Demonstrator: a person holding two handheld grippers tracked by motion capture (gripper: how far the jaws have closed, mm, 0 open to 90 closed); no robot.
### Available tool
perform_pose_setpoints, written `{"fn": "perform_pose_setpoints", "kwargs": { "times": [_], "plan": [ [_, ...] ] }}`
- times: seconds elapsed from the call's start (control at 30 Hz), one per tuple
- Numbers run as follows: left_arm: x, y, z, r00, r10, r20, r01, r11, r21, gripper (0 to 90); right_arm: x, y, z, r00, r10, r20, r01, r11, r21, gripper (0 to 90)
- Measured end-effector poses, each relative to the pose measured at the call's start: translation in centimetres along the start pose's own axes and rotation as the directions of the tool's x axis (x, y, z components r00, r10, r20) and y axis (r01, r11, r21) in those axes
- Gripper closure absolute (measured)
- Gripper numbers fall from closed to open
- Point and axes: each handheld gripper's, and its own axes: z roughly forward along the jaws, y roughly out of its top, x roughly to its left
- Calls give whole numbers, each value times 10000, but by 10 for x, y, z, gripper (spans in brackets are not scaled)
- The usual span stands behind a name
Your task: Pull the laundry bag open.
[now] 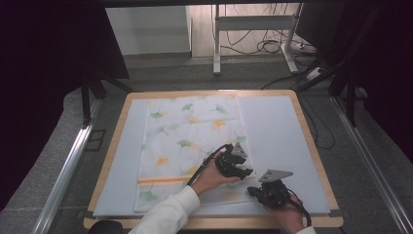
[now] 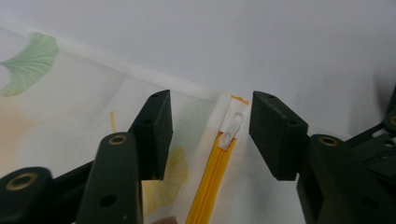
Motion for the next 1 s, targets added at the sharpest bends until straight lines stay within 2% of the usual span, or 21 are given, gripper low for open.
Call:
{"fn": "perform_pose_setpoints", "kwargs": {
  "times": [0.23, 0.37, 0.53, 0.8, 0.93, 1.0],
  "plan": [
    [0, 2, 8, 9994, 354, 14, -354, 9988, 347, 553, -3, -1, 0, 10000, 58, -15, -58, 10000, -51, 894],
    [-2, 2, 9, 9991, 434, 27, -434, 9987, 270, 565, -4, 0, 0, 9999, 125, -91, -125, 9999, -17, 894],
    [-2, 1, 12, 9983, 576, 32, -577, 9975, 417, 581, -4, 0, 0, 9999, 130, -79, -130, 9999, 3, 894],
    [-1, 1, 13, 9984, 517, 207, -527, 9974, 485, 599, -4, 0, 0, 9999, 96, -86, -96, 10000, 2, 894],
    [1, 2, 14, 9986, 450, 283, -467, 9969, 626, 650, -5, 0, 0, 9999, 104, -87, -104, 9999, 9, 894],
    [2, 2, 14, 9983, 374, 438, -402, 9972, 633, 721, -5, 0, 0, 9999, 105, -79, -105, 9999, 7, 894]
  ]
}}
